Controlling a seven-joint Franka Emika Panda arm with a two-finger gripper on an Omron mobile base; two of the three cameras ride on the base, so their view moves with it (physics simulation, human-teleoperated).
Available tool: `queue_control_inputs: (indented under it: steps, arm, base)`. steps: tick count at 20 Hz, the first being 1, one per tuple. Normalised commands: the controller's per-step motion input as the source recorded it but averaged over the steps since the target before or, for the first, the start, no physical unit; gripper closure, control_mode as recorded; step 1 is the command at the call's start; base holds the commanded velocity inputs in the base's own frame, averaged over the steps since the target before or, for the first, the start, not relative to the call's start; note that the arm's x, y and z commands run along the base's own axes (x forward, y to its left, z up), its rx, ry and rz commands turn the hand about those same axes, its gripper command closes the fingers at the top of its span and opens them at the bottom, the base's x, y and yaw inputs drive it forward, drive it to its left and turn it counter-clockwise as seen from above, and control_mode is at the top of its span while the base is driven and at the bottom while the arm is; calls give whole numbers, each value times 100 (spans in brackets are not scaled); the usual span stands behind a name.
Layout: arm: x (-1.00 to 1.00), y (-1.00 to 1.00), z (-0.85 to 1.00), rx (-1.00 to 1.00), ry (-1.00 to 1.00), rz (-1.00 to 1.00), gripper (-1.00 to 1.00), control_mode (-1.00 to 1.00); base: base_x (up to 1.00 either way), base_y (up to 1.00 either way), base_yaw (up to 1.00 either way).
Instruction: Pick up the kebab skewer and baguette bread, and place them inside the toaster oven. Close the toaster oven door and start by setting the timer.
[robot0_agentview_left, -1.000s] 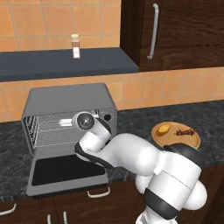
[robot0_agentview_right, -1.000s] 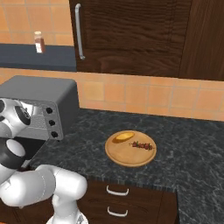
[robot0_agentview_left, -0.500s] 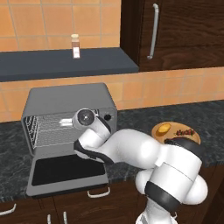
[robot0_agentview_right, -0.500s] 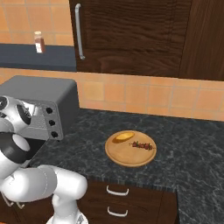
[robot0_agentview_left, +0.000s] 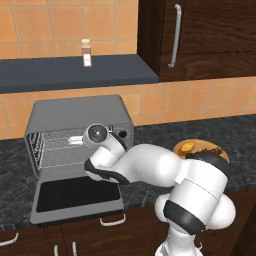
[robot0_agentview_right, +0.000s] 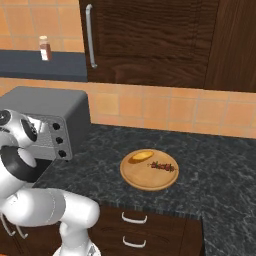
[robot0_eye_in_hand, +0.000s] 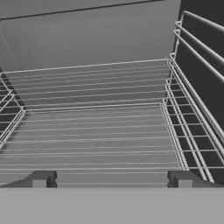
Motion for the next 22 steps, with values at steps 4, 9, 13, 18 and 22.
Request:
queue_control_inputs:
  steps: [4, 9, 13, 18, 22]
  arm:
    - [0, 0, -21, 0, 7, 0, -100, -100]
    - [-10, 0, -37, 0, 10, 0, -100, -100]
    - [-41, 6, -67, 0, 2, 0, -100, -100]
    - [-64, 11, -77, 0, 6, 0, -100, -100]
    - [-76, 9, -77, 0, 12, 0, -100, -100]
  base:
    - [0, 0, 0]
    - [0, 0, 0]
    - [0, 0, 0]
    - [0, 0, 0]
    - [0, 0, 0]
